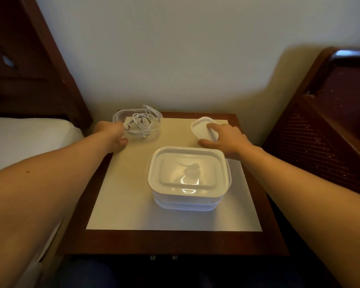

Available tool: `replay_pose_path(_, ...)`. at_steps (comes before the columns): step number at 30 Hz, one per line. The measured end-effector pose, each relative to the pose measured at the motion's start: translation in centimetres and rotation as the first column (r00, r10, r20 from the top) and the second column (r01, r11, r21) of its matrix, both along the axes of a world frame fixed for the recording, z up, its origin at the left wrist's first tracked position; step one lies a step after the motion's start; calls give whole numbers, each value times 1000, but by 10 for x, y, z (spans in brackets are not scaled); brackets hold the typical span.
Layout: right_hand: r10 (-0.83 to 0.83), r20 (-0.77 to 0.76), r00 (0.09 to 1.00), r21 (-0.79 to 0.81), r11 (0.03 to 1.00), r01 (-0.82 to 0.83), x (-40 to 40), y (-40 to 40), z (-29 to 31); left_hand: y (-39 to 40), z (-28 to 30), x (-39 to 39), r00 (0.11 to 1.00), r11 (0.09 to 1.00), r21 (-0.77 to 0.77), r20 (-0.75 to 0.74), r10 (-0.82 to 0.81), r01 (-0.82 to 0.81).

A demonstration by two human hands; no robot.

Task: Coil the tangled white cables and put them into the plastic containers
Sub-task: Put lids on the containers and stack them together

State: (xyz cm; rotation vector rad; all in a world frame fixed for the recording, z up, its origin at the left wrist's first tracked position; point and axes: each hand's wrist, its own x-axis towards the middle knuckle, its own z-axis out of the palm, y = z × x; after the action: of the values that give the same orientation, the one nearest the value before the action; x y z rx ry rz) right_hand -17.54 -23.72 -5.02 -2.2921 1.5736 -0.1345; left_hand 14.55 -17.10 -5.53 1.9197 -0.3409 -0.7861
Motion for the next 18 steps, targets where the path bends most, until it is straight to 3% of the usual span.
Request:
replay_pose_path(6, -38, 267, 963, -51, 997, 54, -2, 24, 66, 26, 29, -34, 990, 987, -117, -84, -117, 107)
replay_pose_path(10, 61, 385, 921, -116, 993, -17, -8, 48, 115, 47, 65, -59, 977, 965, -177, -60, -207, 194)
replay_pose_path(18, 231, 356, 906, -144, 971, -191, -25, 109, 166, 101, 110, -102, 949, 937, -155, 17, -316, 315)
